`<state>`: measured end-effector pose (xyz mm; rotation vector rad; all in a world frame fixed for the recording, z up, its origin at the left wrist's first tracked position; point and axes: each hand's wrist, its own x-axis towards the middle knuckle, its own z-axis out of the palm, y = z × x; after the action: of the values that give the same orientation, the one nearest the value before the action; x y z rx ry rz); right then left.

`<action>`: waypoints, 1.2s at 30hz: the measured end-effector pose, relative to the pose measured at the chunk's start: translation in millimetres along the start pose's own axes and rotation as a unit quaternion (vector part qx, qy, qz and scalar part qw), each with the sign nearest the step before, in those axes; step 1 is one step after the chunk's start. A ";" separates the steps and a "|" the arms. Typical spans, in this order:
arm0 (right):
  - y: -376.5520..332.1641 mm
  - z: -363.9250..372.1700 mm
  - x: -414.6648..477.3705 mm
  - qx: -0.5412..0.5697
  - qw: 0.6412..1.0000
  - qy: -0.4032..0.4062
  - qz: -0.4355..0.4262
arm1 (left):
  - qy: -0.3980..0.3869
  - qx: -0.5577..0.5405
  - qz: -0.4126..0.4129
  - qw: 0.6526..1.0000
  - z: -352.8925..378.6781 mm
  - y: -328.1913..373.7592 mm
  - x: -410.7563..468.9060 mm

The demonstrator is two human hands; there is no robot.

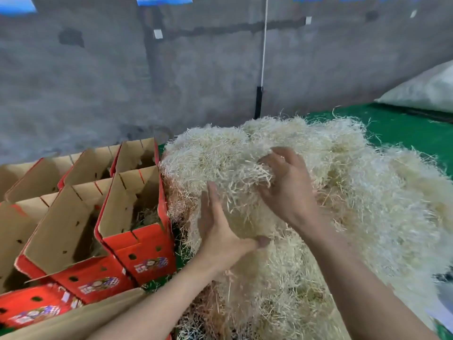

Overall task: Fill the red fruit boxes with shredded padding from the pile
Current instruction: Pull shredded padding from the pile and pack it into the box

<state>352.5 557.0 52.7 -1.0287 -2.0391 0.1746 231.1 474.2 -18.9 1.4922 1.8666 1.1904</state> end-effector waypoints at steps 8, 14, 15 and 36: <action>-6.2 0.2 9.4 0.310 0.932 -0.189 0.007 | 0.050 -0.301 -0.214 0.928 -23.7 1.5 45.8; 49.9 11.8 17.4 0.116 0.945 -0.302 0.050 | 0.003 -0.479 -0.210 0.852 -54.3 -5.5 45.8; 60.1 20.8 13.6 0.054 0.939 -0.333 0.069 | 0.012 -0.513 -0.199 0.835 -58.9 -3.8 45.6; 44.9 35.5 -7.7 -0.163 0.918 -0.363 0.018 | 0.062 -0.583 -0.153 0.796 -83.1 -12.6 37.8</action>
<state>356.4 588.9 4.7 -1.3427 -2.7892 0.2724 147.4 481.5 19.0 0.3951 0.9215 1.7661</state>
